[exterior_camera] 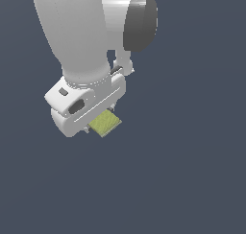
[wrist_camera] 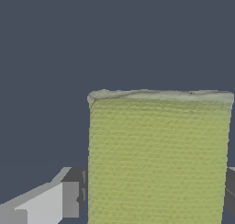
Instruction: Pick up the object and move it to a goal position.
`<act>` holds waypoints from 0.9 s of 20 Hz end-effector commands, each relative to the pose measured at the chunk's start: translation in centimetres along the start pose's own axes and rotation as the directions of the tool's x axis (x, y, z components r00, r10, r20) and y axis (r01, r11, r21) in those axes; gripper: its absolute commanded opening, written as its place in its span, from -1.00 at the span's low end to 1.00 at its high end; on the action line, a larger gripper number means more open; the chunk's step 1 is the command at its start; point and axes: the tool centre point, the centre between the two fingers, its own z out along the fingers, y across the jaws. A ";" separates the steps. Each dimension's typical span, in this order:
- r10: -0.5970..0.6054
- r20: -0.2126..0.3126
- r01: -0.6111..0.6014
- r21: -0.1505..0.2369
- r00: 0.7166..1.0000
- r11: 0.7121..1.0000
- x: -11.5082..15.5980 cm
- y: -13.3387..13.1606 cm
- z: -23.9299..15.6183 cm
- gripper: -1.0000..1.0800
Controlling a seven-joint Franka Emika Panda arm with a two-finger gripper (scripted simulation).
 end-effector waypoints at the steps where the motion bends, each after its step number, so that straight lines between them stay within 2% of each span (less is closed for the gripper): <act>1: -0.001 0.000 0.001 0.000 1.000 1.000 -0.2 0.8 -1.7 -1.00; 10: 0.000 0.001 0.000 -0.001 1.000 1.000 -0.8 3.1 -5.9 -1.00; 18: 0.001 0.001 -0.001 -0.001 1.000 1.000 -1.1 4.4 -8.2 -1.00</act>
